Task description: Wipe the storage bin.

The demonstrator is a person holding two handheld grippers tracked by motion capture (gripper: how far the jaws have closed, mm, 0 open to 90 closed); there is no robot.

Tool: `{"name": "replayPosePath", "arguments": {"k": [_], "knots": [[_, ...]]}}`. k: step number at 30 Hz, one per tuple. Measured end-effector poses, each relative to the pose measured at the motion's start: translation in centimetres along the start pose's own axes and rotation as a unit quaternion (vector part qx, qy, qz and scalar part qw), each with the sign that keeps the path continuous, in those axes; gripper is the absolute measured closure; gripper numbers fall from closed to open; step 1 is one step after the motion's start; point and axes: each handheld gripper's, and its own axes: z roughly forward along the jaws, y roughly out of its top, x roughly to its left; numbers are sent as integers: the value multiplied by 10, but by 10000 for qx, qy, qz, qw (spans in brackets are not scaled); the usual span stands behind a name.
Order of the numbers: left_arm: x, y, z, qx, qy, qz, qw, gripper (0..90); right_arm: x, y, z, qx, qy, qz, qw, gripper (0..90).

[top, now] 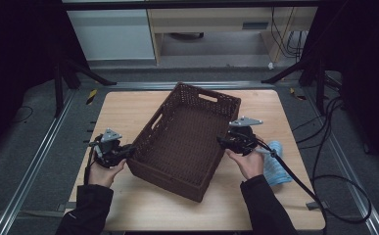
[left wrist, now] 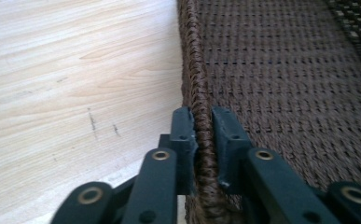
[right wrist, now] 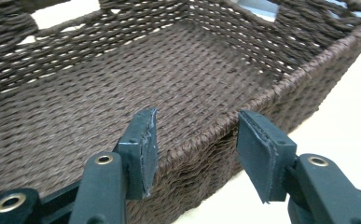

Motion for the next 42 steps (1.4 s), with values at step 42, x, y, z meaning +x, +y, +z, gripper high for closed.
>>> {"name": "replayPosePath", "arguments": {"k": [42], "knots": [[40,21,22,6,78,-333,9994,737,-27,-4,-6,-284,-177,170,9993,401]]}}
